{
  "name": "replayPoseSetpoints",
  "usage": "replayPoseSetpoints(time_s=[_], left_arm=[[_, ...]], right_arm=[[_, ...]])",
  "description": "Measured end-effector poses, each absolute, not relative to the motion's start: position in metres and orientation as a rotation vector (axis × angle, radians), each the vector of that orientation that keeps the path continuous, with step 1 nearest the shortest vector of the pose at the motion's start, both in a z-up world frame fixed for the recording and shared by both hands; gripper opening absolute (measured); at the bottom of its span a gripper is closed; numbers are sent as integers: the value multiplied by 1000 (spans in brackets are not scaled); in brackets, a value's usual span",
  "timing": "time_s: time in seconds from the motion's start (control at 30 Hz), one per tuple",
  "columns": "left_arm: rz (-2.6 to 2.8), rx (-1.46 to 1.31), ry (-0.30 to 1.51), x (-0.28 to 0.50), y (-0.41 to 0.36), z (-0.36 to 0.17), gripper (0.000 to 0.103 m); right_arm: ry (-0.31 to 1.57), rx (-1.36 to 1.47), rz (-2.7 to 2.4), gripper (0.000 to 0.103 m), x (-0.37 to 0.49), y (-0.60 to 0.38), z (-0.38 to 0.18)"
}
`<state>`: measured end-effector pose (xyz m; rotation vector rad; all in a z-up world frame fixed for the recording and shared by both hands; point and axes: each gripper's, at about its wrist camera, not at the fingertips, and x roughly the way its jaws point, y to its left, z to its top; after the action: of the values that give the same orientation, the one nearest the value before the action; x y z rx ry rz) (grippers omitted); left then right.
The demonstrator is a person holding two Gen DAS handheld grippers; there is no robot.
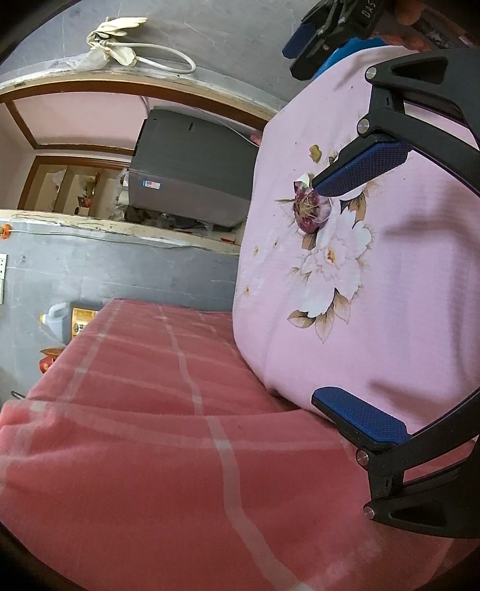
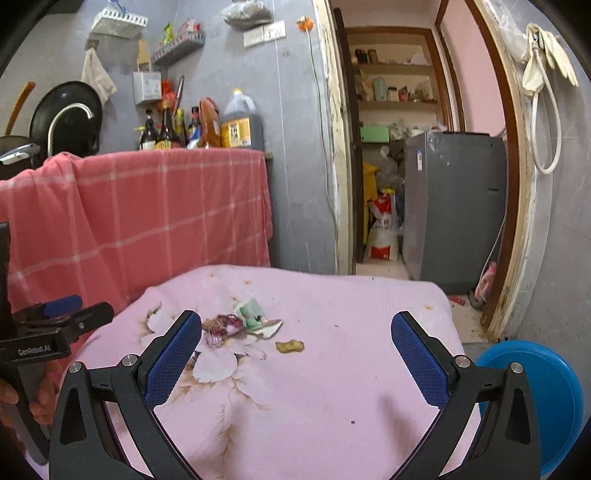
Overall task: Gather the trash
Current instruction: 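Move both tools back over the remaining scraps on the bed, then grasp the purple onion peel with the left tool while the right tool grasps a yellow scrap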
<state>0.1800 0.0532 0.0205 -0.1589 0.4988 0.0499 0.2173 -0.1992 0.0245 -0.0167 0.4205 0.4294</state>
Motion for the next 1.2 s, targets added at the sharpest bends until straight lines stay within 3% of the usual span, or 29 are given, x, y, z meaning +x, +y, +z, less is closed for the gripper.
replayPoseSetpoints(time_s=[0.23,0.53,0.63,0.83,1.2], left_arm=[[25,-157,547,202,50,20,101],[-52,-152,602,232,41,14,100],[-95,-128,625,240,34,12,94],[-180,-112,699,260,20,1,70],[-254,-138,836,307,2,-19,48]], right_arm=[[500,-49,423,102,238,-197,18],[601,-45,444,81,264,-199,4],[632,-29,461,73,271,-199,-1],[690,-16,482,56,281,-197,-14],[708,-28,501,47,282,-193,-20]])
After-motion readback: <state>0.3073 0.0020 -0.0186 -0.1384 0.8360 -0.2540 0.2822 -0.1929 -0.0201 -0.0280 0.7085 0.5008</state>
